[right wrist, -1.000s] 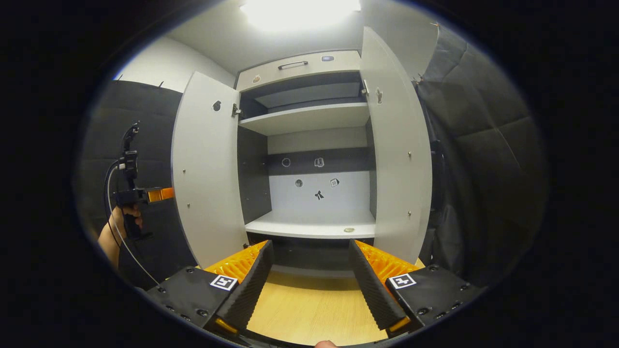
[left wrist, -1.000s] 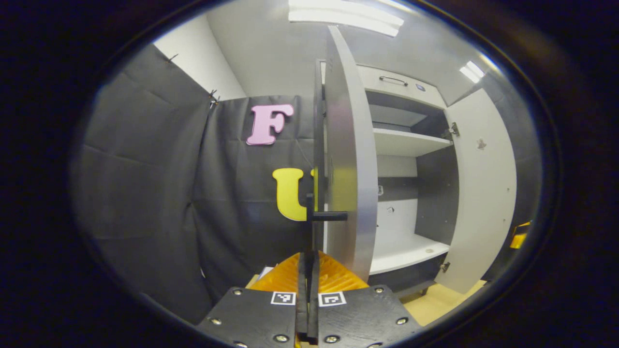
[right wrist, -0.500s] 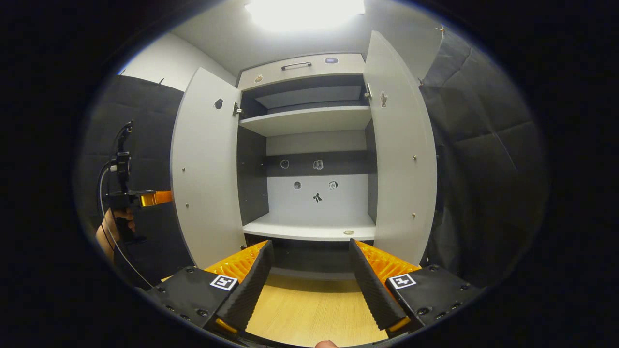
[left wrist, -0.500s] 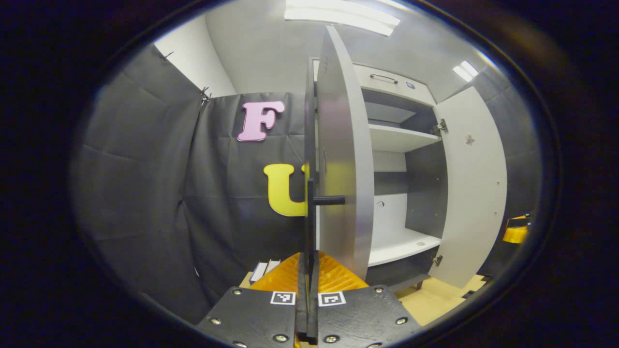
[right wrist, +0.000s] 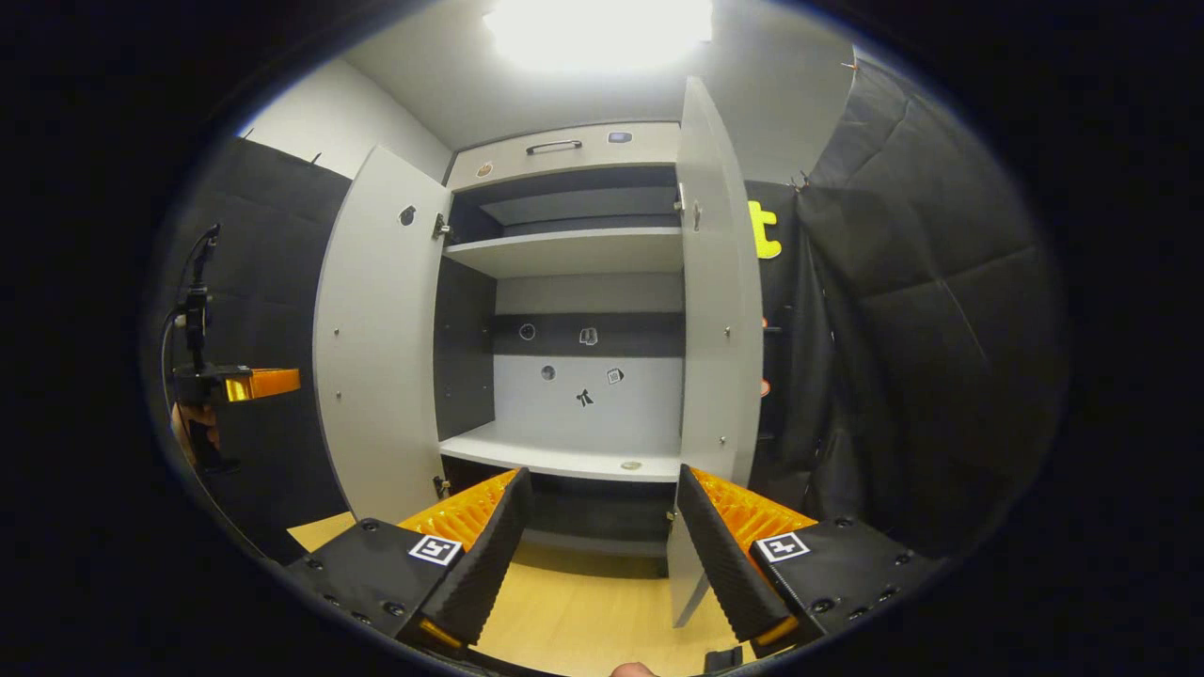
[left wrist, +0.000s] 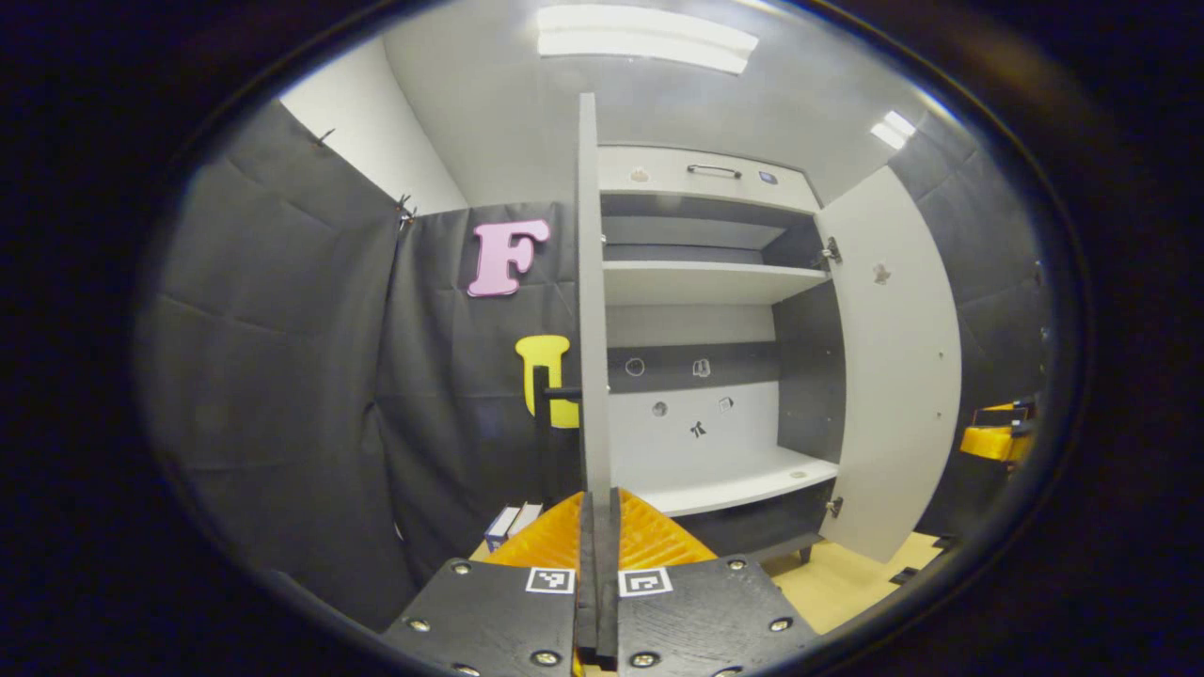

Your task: Open the right door of the double-door shoe cabinet with the right hand, and open the left door with the left hand.

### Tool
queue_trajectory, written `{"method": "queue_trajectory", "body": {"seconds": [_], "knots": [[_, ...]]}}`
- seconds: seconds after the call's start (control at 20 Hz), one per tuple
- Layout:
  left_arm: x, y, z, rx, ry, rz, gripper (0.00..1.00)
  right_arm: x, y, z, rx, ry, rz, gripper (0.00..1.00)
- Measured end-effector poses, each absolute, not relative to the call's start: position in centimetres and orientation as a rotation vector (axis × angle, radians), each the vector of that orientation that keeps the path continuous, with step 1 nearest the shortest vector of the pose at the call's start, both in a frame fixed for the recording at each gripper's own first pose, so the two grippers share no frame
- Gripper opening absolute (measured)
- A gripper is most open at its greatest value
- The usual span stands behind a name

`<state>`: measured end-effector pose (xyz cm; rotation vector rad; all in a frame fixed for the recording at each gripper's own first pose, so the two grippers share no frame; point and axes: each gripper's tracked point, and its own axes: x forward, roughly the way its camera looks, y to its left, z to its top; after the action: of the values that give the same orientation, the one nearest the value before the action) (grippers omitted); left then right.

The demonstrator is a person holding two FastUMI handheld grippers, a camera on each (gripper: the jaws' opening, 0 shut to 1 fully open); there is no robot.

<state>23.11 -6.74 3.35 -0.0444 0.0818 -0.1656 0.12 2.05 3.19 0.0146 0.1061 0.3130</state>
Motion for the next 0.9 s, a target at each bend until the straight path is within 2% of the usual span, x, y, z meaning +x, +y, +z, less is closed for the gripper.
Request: {"method": "queue_trajectory", "body": {"seconds": [0.5, 0.55, 0.7, 0.85, 0.9], "knots": [[19.9, -7.6, 2.7, -0.009, 0.095, -0.108, 0.02, -1.1, -4.4, 2.7, 0.005, 0.070, 0.234, 0.98], [19.7, -7.8, 2.4, -0.004, 0.101, -0.102, 0.06, -1.2, -5.1, 2.6, 0.001, 0.067, 0.216, 0.98], [19.3, -6.0, 2.1, 0.053, 0.106, -0.038, 0.47, -1.5, -6.0, 2.3, 0.018, 0.071, 0.178, 0.98], [18.9, -5.3, 1.7, 0.081, 0.112, -0.003, 0.96, -1.5, -7.0, 2.1, 0.059, 0.076, 0.146, 0.98], [18.9, -5.2, 1.7, 0.081, 0.110, 0.005, 0.96, -1.4, -7.3, 2.1, 0.066, 0.076, 0.132, 0.98]]}}
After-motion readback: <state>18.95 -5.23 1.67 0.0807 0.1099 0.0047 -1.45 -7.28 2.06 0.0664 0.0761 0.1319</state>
